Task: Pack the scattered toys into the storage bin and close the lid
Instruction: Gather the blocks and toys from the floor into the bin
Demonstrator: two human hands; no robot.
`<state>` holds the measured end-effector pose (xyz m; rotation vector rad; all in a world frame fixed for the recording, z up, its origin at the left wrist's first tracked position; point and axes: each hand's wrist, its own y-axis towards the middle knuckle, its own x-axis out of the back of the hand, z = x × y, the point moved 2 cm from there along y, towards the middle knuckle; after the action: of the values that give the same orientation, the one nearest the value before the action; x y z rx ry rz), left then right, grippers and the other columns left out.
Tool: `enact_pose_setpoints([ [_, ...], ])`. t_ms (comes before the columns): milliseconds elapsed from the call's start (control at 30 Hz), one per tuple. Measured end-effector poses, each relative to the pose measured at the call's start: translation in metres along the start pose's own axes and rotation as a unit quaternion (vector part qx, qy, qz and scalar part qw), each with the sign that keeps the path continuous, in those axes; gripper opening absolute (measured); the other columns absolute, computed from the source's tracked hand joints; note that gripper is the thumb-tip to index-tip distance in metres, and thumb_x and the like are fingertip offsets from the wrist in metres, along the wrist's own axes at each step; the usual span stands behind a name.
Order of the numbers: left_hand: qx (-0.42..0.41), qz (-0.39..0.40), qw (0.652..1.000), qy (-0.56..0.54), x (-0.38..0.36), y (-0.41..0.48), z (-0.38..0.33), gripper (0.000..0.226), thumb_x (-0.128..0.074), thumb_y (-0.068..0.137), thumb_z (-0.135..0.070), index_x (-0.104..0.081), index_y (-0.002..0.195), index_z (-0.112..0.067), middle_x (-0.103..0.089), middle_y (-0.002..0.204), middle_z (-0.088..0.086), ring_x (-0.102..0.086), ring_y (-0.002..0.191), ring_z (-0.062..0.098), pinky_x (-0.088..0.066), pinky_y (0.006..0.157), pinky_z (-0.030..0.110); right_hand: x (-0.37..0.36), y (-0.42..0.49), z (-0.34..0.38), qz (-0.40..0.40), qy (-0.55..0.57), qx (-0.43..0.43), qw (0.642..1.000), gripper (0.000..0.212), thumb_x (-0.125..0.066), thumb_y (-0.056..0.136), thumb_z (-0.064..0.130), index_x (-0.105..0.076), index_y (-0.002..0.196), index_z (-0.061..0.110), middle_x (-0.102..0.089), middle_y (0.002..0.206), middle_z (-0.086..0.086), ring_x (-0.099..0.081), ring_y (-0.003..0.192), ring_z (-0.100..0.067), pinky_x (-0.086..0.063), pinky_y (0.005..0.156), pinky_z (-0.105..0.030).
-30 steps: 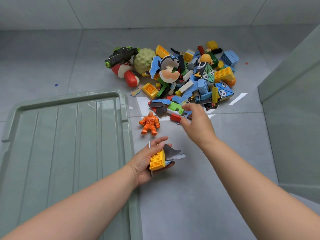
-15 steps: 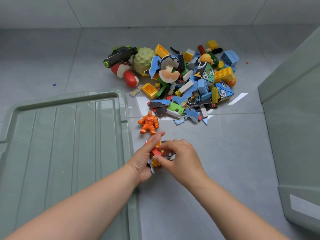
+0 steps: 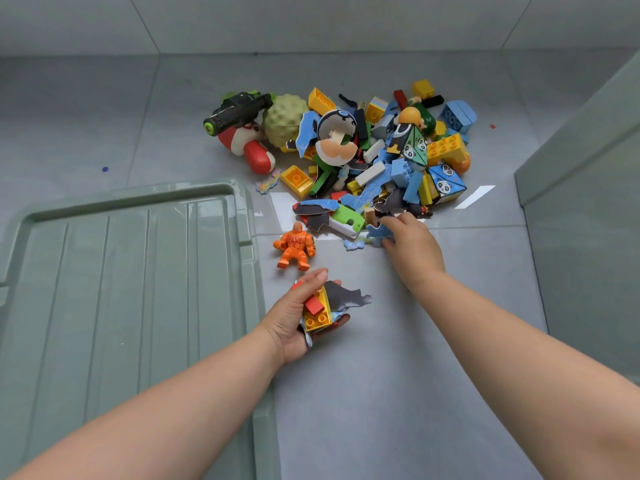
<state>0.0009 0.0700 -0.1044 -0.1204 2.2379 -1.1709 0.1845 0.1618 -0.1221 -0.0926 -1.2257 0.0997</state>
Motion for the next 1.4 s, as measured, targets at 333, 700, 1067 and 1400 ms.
enact_pose_setpoints([
  [333, -0.016, 0.066, 0.998, 0.000, -0.004, 0.006, -0.003, 0.069, -0.084, 0.039, -0.055, -0.071, 0.098, -0.022, -0.072, 0.091, 0.012, -0.071, 0.076, 0.025, -0.059, 0.070, 0.039, 0.024, -0.094, 0.081, 0.106, 0.178, 0.032, 0.978, 0.030, -0.062, 0.083, 0.043, -0.062, 0.103, 0.021, -0.060, 0.075, 0.005, -0.055, 0.068, -0.012, -0.037, 0.060, -0.029],
  [700, -0.025, 0.012, 1.000, 0.001, 0.010, 0.009, -0.001, 0.017, -0.056, 0.089, -0.011, -0.064, 0.101, -0.020, -0.068, 0.091, 0.007, -0.068, 0.076, 0.025, -0.057, 0.067, 0.044, 0.005, 0.001, 0.032, 0.090, 0.027, -0.004, 0.996, 0.076, -0.067, 0.078, 0.046, -0.032, 0.139, 0.019, -0.037, 0.140, -0.005, -0.035, 0.126, -0.029, -0.036, 0.100, -0.040],
  [1067, -0.012, -0.007, 1.000, -0.017, 0.016, 0.008, -0.003, 0.048, -0.069, 0.073, -0.022, -0.059, 0.119, -0.018, -0.070, 0.084, 0.007, -0.067, 0.083, 0.030, -0.055, 0.072, 0.048, -0.026, -0.053, 0.027, -0.070, 0.011, 0.080, 0.994, 0.023, -0.061, 0.072, 0.025, -0.064, 0.080, 0.003, -0.060, 0.078, -0.015, -0.057, 0.053, -0.034, -0.045, 0.042, -0.031],
  [1400, -0.002, 0.010, 1.000, 0.000, 0.012, 0.008, 0.000, 0.036, -0.067, 0.073, -0.021, -0.062, 0.109, -0.021, -0.067, 0.092, 0.006, -0.065, 0.084, 0.028, -0.056, 0.068, 0.043, -0.002, -0.044, -0.004, -0.085, -0.075, 0.126, 0.986, 0.025, -0.048, 0.081, 0.023, -0.067, 0.071, 0.011, -0.062, 0.068, -0.006, -0.057, 0.044, -0.029, -0.040, 0.032, -0.026],
])
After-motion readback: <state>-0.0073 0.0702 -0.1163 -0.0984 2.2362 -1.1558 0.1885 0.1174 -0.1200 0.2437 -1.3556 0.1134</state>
